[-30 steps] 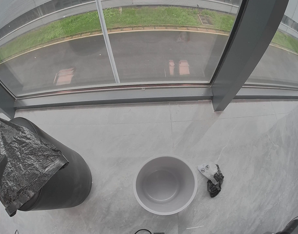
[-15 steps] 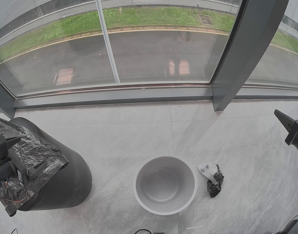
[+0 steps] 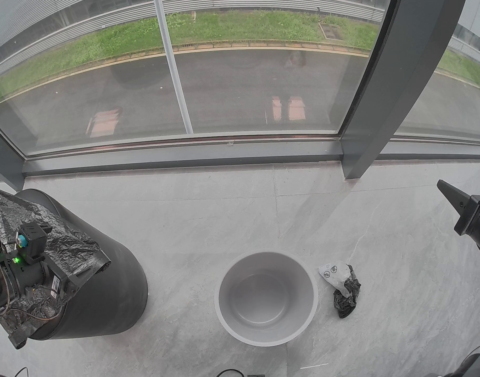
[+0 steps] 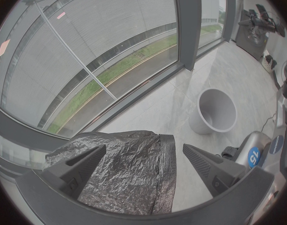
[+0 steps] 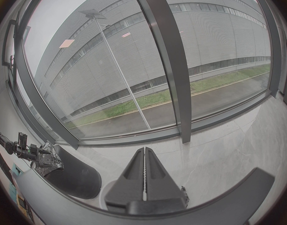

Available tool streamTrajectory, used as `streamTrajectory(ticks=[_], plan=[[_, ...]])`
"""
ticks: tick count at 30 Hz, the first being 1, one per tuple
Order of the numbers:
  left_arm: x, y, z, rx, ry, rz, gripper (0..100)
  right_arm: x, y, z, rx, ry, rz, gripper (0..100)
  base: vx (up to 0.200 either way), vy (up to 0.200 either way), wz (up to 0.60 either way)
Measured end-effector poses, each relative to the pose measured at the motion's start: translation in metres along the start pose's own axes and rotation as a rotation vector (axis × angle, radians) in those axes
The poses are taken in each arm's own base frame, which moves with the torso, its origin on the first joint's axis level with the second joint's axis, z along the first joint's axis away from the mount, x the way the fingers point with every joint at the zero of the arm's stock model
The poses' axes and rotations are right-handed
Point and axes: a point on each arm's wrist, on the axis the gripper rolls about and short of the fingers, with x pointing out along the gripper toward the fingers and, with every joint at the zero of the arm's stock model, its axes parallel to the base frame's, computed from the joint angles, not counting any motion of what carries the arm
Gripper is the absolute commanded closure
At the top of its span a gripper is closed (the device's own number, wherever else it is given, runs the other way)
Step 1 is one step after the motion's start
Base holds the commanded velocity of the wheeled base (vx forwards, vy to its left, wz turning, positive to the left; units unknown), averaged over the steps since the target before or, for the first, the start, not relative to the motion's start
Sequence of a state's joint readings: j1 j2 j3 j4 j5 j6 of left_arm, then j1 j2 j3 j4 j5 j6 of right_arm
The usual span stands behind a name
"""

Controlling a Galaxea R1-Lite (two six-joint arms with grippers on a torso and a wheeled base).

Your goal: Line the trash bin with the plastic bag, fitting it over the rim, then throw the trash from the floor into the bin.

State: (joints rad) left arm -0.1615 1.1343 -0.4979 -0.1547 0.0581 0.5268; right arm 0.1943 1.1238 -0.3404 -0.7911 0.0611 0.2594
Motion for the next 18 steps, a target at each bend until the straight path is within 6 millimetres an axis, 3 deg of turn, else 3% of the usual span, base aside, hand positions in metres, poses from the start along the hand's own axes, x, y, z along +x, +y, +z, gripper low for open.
streamTrajectory(ticks=[18], plan=[[0.048, -0.011, -0.012, -0.035, -0.003, 0.1, 0, 0.005, -0.001, -0.005, 0.003, 0.03, -0.005, 100, 0.0, 0.0, 0.0]])
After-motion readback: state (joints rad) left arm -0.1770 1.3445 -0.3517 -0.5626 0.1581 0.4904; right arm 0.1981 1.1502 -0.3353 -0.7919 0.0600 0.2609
